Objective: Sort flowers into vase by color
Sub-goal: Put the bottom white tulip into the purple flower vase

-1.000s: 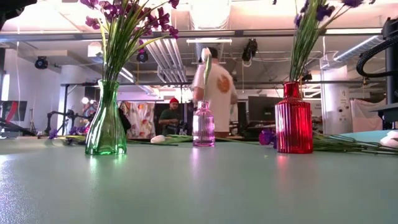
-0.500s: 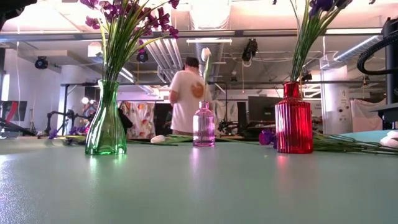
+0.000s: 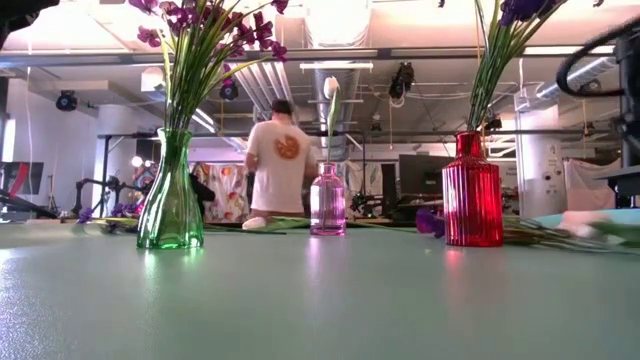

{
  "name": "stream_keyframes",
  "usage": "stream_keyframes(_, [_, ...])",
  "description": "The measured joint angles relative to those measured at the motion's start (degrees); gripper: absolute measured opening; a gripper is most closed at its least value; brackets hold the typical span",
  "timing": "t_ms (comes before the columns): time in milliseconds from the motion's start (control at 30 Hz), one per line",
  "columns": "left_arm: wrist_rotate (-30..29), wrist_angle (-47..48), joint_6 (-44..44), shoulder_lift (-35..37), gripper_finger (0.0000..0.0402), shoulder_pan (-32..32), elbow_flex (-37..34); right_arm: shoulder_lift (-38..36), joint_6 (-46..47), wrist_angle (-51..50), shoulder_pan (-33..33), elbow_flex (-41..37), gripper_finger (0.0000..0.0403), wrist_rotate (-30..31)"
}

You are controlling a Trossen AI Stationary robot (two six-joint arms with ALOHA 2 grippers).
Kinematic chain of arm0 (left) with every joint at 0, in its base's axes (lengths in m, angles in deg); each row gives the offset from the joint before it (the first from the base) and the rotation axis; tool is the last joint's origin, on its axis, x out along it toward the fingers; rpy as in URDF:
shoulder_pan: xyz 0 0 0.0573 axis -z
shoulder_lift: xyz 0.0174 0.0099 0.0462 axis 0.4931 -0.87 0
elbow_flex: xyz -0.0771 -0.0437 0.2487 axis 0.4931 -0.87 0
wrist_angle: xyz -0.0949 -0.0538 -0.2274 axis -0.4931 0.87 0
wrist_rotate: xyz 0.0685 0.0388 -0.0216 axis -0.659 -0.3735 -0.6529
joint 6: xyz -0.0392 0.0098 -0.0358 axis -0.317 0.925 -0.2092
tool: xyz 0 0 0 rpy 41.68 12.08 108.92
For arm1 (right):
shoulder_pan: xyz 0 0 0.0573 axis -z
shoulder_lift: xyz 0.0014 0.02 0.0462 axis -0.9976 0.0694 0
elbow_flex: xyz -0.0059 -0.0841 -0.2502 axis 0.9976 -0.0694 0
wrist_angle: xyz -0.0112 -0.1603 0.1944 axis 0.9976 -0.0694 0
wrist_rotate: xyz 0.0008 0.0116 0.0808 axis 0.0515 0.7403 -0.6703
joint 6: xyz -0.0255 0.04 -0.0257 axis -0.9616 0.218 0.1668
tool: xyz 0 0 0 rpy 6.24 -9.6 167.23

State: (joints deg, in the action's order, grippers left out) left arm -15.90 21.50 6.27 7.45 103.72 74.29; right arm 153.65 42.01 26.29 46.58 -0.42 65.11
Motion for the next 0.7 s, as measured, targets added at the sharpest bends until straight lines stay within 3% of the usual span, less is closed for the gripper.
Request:
stream_keyframes(167, [0.0,0.0,0.02,0.0,0.0192,-0.01,0.0,0.0,-0.99,-1.73,-0.07,2.32,0.0012,-0.67])
stream_keyframes(367, [1.23,0.0,-0.57,0.0,0.0192,-0.02,0.0,0.0,-8.38,-5.16,-0.79,7.95,0.0012,-1.15])
stream_keyframes(500, [10.17,0.02,-0.74,0.0,0.0192,-0.02,0.0,-0.02,-12.24,-8.26,-1.61,12.72,0.0012,-0.59])
stream_keyframes(600, [17.36,0.02,-0.79,0.0,0.0192,-0.2,0.0,-0.04,-16.48,-8.34,-2.1,16.68,0.0012,3.46])
stream_keyframes(700, [19.91,0.15,-0.43,0.0,0.0192,-0.96,0.6,-0.04,-20.73,-7.48,-2.03,20.89,0.0012,8.3])
